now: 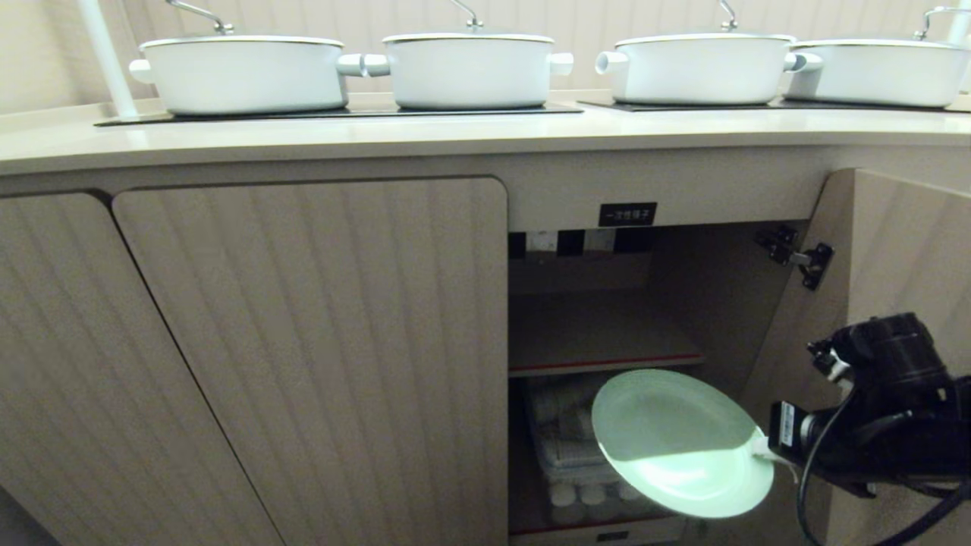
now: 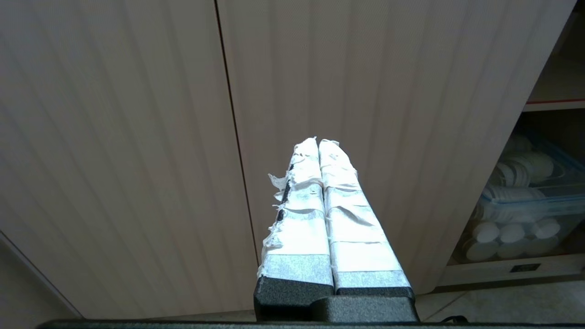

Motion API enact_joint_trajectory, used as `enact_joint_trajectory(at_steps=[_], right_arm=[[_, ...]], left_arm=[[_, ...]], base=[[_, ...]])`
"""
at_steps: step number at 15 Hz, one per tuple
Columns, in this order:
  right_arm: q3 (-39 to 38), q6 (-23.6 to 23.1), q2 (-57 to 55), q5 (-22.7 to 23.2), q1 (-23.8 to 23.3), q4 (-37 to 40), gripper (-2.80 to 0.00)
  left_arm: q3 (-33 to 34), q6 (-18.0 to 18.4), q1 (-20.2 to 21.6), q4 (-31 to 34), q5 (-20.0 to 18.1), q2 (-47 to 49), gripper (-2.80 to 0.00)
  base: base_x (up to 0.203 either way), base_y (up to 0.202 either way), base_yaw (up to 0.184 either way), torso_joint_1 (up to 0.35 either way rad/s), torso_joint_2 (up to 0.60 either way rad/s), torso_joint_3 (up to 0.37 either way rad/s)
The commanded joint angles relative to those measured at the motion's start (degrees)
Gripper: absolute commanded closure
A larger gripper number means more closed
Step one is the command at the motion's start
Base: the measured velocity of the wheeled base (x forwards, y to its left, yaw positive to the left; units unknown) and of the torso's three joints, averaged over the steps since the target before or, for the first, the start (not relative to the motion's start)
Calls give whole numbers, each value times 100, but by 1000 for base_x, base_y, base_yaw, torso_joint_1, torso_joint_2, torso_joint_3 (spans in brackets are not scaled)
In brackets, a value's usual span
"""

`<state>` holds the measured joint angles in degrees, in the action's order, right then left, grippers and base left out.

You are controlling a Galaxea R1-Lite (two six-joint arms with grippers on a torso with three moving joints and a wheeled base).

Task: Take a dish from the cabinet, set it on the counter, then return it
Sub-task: Put it back into the cabinet

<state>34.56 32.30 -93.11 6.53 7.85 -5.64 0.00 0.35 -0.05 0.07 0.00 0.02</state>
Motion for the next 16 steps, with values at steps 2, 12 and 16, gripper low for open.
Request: enact_joint_trajectory(at_steps=[2,12,16], right_arm=[[325,28,-419,6,6,-8,0],[1425,24,-1429,-6,6,15,0],[1781,21,-1729,-12,-4,43,0]], left_arm=[[0,0,-4,1,0,-2,0],[0,0,1,1,0,-2,0],[0,0,-4,1,0,-2,0]], base=[[0,0,0,0,0,0],[0,0,0,0,0,0],[0,0,0,0,0,0]])
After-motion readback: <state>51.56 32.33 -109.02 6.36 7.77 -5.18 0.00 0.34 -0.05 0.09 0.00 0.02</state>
